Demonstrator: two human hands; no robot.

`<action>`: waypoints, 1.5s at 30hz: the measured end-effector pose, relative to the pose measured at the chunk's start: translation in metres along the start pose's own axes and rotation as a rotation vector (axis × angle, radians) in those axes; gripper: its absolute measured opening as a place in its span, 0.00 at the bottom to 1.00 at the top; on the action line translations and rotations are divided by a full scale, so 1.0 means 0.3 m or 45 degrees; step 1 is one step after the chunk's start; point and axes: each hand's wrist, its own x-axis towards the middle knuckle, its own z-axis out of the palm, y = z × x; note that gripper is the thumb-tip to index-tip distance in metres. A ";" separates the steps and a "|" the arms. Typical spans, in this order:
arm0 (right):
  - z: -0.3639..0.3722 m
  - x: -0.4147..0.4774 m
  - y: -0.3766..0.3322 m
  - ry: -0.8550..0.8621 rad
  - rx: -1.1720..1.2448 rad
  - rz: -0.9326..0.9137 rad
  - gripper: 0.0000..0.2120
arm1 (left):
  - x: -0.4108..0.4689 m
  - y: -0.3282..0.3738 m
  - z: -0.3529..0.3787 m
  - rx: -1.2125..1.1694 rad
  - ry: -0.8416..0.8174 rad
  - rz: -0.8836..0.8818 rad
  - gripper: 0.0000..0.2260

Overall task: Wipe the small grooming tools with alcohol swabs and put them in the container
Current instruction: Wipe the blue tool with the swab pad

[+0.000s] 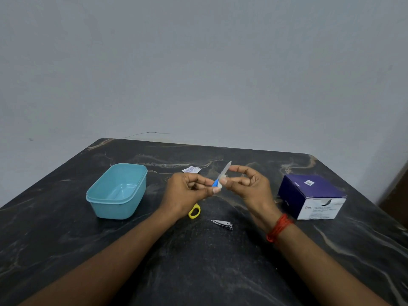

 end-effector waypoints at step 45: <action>-0.001 -0.001 -0.019 0.000 0.021 -0.026 0.19 | -0.003 0.012 0.002 -0.300 -0.006 -0.136 0.11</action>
